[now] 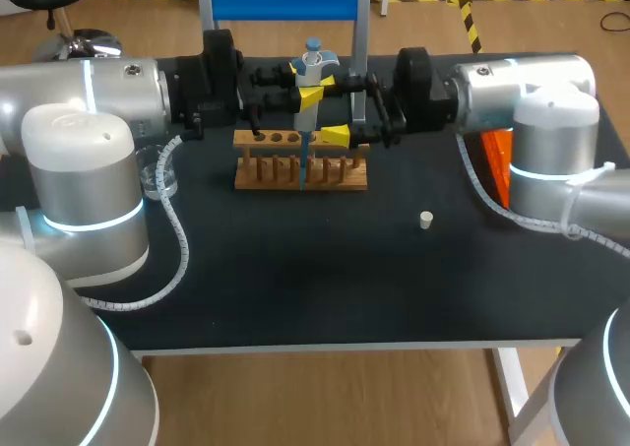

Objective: Invert the test tube, pick up the pipette, mount the tip to pipette, aspirate from beaker and dispense into the tube, eject the tip, return the pipette, and cap with the stopper.

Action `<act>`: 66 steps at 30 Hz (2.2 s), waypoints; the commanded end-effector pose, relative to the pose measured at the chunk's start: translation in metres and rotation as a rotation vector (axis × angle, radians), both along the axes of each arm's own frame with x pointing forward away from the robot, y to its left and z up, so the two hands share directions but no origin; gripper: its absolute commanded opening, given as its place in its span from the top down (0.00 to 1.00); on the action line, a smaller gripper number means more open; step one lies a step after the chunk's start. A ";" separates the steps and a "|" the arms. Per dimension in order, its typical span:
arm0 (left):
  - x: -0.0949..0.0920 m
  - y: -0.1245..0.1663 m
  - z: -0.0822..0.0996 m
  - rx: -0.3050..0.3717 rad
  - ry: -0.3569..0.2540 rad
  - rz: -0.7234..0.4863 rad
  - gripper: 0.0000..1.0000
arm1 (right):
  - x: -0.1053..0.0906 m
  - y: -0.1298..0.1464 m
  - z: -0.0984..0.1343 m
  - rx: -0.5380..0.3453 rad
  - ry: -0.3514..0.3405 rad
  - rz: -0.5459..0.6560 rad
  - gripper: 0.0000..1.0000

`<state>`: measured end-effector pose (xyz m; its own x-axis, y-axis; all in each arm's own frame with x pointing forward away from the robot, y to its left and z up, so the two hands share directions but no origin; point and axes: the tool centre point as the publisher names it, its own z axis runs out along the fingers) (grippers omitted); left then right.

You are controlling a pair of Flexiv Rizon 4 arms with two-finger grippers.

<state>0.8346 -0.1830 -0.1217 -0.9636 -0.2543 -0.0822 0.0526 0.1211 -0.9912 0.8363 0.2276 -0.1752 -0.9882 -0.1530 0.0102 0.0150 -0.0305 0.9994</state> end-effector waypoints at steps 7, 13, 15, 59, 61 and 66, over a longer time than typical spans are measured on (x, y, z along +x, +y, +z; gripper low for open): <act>0.000 0.000 0.000 -0.002 -0.002 -0.001 1.00 | 0.002 0.014 0.004 -0.010 0.008 0.010 0.00; 0.000 0.000 0.000 -0.002 -0.002 -0.001 1.00 | 0.001 0.020 0.008 -0.012 -0.001 0.004 0.05; 0.000 0.000 0.000 -0.002 -0.002 -0.001 1.00 | 0.000 0.022 0.009 -0.014 -0.002 0.004 0.08; 0.000 0.000 0.000 -0.002 -0.002 -0.001 0.00 | 0.003 0.012 0.011 -0.017 -0.004 0.007 1.00; 0.000 0.000 0.000 -0.002 -0.002 -0.001 0.00 | 0.004 0.006 0.011 -0.031 -0.010 0.007 1.00; 0.000 0.000 0.000 -0.002 -0.002 -0.001 0.00 | 0.007 -0.013 0.011 -0.061 -0.024 -0.014 1.00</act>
